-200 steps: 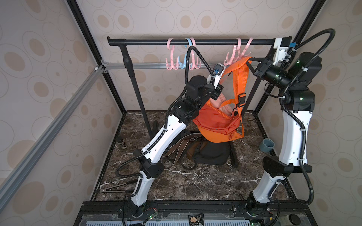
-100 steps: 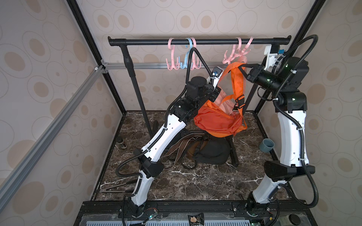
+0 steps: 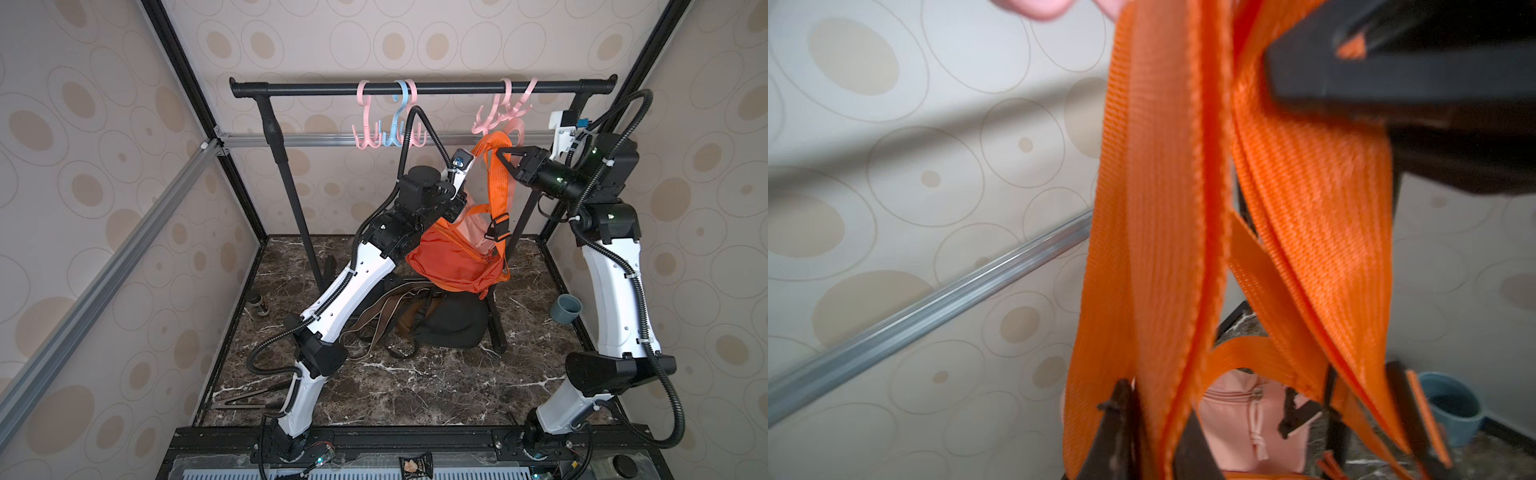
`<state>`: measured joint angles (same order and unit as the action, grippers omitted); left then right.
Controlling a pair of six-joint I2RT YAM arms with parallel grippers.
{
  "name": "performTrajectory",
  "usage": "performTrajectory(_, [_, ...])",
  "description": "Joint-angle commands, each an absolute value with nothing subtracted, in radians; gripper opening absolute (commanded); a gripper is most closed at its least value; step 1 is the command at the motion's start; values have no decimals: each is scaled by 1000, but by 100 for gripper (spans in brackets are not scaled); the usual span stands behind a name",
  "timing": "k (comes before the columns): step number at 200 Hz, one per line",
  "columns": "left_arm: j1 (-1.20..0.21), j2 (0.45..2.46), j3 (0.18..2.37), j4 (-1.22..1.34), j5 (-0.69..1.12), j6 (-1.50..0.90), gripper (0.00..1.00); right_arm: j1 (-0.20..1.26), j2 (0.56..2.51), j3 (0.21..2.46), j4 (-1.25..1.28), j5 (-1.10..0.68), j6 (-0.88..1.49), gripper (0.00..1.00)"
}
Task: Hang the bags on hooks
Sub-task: Hang the bag on the hook.
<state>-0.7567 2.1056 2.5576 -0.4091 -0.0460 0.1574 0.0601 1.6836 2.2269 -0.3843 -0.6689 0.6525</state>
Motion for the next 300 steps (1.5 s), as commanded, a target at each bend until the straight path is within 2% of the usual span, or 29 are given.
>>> performTrajectory(1, [-743, 2082, 2554, -460, -28, 146, 33, 61, 1658, 2210, -384, -635, 663, 28])
performTrajectory(17, [-744, 2074, 2553, -465, -19, 143, 40, 66, 1638, 2193, -388, -628, 653, 32])
performTrajectory(23, [-743, 2069, 2551, -469, -17, 142, 46, 68, 1628, 2184, -387, -622, 651, 35])
performTrajectory(46, [-744, 2039, 2529, -476, -15, 137, 57, 77, 1575, 2129, -374, -607, 635, 47])
performTrajectory(73, [-745, 1967, 2421, -444, -9, 128, 61, 96, 1508, 2053, -360, -584, 618, 58])
performTrajectory(95, [-748, 1887, 2289, -391, -14, 124, 68, 103, 1446, 1982, -353, -557, 606, 64])
performTrajectory(119, [-750, 1819, 2165, -344, -23, 120, 71, 103, 1392, 1915, -344, -538, 603, 67])
performTrajectory(167, [-755, 1666, 1948, -291, -51, 81, 87, 141, 1263, 1803, -373, -448, 561, 70])
performTrajectory(198, [-754, 1429, 1629, -154, -152, 60, 100, 272, 1138, 1679, -444, -287, 477, 71])
performTrajectory(223, [-751, 1275, 1441, -133, -198, 39, 100, 409, 1046, 1515, -435, -189, 471, 73])
performTrajectory(248, [-750, 1146, 1261, -129, -191, -1, 100, 567, 1027, 1449, -464, -74, 429, 73])
performTrajectory(275, [-748, 1010, 1064, -121, -251, -9, 100, 794, 1039, 1317, -468, 38, 417, 72])
performTrajectory(300, [-740, 899, 891, -92, -297, -34, 100, 919, 1098, 1120, -371, 53, 489, 71])
